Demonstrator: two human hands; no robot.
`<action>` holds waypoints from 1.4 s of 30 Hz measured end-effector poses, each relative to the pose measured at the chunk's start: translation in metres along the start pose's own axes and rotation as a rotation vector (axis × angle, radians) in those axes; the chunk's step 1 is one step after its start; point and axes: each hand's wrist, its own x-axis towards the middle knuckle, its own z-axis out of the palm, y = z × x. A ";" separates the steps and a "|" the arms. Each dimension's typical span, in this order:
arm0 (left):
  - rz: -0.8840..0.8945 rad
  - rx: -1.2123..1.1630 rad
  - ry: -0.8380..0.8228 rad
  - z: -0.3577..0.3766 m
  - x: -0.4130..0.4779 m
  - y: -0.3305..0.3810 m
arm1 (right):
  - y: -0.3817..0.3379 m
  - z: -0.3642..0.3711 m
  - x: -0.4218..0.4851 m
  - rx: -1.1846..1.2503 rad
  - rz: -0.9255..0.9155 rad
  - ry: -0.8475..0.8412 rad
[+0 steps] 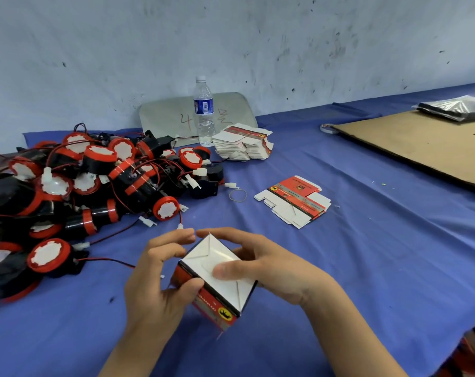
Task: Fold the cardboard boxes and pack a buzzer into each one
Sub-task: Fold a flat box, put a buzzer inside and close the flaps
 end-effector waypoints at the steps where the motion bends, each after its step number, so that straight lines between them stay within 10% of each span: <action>1: -0.016 0.026 0.002 0.000 0.001 0.002 | 0.001 0.002 0.002 0.014 -0.013 0.022; 15: -0.172 -0.117 -0.251 0.014 -0.004 0.009 | 0.009 0.010 0.013 0.104 -0.259 0.247; 26: -0.121 0.000 -0.242 0.009 0.002 0.017 | 0.007 0.003 0.012 0.050 -0.260 0.165; 42: -0.169 -0.180 -0.235 0.010 -0.002 0.012 | 0.010 -0.007 0.010 0.686 -0.162 -0.227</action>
